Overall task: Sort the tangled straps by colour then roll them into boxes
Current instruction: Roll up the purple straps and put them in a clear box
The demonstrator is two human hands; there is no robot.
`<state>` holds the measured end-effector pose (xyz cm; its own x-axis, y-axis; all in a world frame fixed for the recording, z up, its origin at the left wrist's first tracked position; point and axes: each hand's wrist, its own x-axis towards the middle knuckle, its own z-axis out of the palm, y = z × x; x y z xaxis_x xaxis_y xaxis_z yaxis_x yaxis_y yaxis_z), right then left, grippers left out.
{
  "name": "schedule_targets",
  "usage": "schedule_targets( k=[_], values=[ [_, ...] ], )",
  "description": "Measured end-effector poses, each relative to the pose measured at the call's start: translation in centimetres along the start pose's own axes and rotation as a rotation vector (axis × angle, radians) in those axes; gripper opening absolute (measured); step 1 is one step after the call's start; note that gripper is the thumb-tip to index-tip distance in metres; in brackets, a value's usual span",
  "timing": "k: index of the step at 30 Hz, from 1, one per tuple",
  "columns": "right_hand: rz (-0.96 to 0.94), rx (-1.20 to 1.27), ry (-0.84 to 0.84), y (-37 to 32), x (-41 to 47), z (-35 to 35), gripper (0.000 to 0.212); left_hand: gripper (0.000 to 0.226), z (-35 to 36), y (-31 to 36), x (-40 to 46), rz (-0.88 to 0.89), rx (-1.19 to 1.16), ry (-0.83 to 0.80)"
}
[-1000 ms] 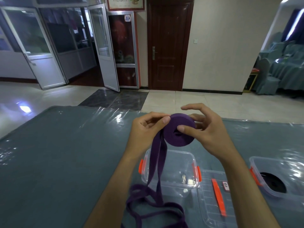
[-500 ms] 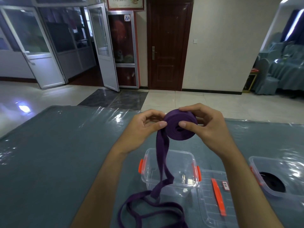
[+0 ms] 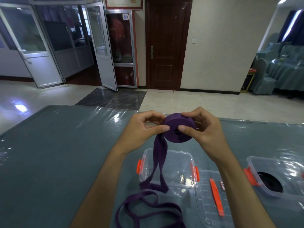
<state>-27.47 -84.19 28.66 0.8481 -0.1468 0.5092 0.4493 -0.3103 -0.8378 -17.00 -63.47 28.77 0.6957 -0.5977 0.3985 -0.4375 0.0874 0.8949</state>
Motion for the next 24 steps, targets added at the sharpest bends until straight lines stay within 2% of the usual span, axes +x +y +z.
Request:
schedule_targets(
  k=[4, 6, 8, 10, 13, 15, 19, 24],
  values=[
    [0.123, 0.054, -0.115, 0.0, 0.0, -0.8, 0.040, 0.037, 0.7, -0.4, -0.2, 0.044, -0.053, 0.071],
    [0.124, 0.103, -0.124, -0.5, 0.0, -1.1, 0.040, 0.032, 1.6, -0.9, -0.6, 0.056, -0.106, 0.125],
    [0.098, 0.149, -0.107, -0.8, 0.0, -1.0, 0.041, 0.024, 2.5, -1.6, -0.8, 0.074, -0.177, 0.154],
    [0.065, 0.135, -0.059, -0.6, -0.2, -0.8, 0.043, 0.026, 2.7, -2.3, -1.0, 0.082, -0.213, 0.151],
    [0.053, 0.142, 0.024, 0.2, -0.6, -0.3, 0.031, 0.031, 2.2, -2.2, -0.9, 0.065, -0.198, 0.109],
    [0.086, 0.156, 0.017, 0.8, -1.0, -0.2, 0.025, 0.029, 1.7, -1.7, -0.8, 0.087, -0.148, 0.089],
    [0.193, 0.083, -0.099, 0.7, -1.0, -0.7, 0.038, 0.025, 1.8, -0.9, -0.6, 0.130, -0.041, 0.082],
    [0.098, 0.017, -0.106, -0.9, -0.7, -1.6, 0.058, 0.026, 2.8, -1.4, -1.0, 0.051, -0.185, 0.089]
  ],
)
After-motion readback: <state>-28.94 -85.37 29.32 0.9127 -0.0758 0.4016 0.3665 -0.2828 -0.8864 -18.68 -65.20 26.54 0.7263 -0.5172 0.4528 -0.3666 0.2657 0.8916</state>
